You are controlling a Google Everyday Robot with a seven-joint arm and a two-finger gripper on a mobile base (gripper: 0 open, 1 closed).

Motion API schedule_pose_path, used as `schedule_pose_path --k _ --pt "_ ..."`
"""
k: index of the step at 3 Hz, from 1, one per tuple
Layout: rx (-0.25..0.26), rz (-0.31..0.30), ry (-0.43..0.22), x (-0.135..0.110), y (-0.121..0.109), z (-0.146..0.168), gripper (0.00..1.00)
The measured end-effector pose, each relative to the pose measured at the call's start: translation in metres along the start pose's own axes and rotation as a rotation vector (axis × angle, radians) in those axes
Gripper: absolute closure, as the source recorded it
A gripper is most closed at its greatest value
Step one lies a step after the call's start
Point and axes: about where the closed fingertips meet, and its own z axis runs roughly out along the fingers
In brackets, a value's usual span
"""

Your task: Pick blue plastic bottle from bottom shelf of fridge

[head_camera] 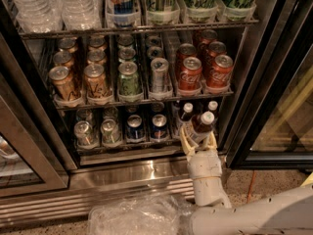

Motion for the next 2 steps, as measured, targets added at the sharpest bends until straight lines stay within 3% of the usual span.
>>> schedule_pose_path --k 2 --pt "-0.009 0.003 0.001 -0.008 0.0021 -0.0091 1.0"
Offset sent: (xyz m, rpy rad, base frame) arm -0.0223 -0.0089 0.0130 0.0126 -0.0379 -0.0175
